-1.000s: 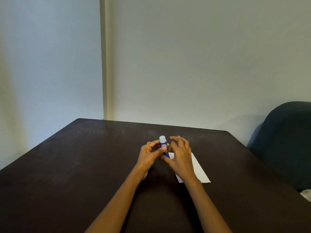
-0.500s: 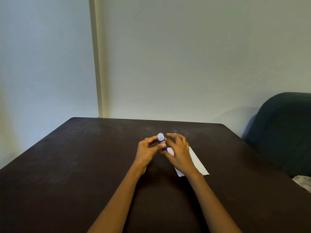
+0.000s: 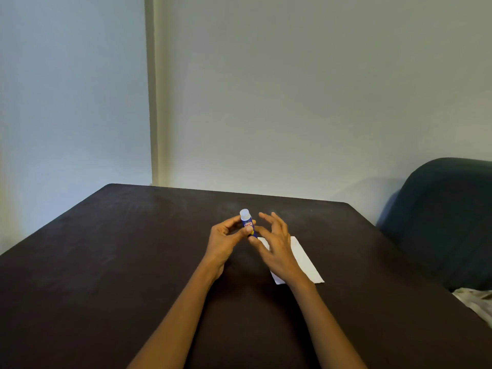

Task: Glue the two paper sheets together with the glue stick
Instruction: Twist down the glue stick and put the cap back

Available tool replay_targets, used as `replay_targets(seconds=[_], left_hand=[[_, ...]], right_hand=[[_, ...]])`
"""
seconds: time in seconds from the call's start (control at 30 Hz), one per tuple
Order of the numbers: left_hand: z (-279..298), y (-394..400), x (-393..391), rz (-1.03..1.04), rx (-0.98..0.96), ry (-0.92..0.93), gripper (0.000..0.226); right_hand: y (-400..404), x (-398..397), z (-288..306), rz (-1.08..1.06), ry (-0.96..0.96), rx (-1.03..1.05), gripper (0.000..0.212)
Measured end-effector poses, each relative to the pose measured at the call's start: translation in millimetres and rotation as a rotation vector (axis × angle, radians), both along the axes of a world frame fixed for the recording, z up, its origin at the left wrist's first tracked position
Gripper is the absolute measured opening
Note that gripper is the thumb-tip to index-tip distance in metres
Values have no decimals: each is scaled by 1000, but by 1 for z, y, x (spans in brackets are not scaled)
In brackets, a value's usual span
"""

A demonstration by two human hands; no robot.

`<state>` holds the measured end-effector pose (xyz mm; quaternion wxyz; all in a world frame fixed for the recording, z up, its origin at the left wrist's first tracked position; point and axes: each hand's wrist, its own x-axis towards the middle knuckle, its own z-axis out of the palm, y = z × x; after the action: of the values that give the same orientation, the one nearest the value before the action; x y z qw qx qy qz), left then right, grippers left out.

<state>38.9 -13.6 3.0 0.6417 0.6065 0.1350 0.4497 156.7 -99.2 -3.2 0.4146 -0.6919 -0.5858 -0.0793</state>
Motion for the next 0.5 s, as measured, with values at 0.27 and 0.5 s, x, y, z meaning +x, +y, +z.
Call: replay_targets(seconds=[0.27, 0.5], left_hand=[[-2, 1, 4, -19, 12, 28, 28], [-2, 3, 2, -31, 27, 18, 29]], right_hand=[[4, -5, 2, -233, -117, 92, 29], [4, -1, -1, -96, -63, 31, 26]])
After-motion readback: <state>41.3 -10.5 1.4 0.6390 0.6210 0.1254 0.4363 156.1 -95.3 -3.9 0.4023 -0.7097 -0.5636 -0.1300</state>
